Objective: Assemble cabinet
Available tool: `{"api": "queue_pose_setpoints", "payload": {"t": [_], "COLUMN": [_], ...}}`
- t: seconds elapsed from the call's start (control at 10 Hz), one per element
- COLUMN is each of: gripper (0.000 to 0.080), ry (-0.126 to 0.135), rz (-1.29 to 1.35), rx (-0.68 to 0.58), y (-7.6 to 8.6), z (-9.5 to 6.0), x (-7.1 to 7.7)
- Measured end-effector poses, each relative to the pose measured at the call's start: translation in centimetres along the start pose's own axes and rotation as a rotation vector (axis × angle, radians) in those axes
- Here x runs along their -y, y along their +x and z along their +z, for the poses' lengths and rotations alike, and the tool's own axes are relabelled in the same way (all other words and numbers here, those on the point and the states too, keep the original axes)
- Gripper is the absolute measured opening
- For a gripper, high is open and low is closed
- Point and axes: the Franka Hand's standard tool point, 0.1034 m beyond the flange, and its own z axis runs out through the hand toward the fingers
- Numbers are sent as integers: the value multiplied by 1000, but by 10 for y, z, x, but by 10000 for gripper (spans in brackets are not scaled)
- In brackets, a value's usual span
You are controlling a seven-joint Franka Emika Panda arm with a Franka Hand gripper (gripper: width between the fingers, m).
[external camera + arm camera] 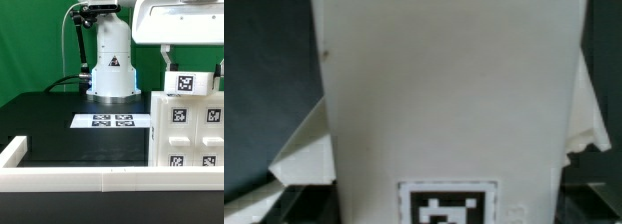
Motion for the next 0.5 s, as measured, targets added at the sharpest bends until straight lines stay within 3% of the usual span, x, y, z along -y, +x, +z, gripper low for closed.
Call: {"api": "queue_pose_setpoints", "payload": {"t": [0.2,0.5], "gripper": [560,560], "ry": [9,48], "rz": [149,441], "rx": [8,26], "y": [0,1], "z": [0,1], "x": [0,-2]}}
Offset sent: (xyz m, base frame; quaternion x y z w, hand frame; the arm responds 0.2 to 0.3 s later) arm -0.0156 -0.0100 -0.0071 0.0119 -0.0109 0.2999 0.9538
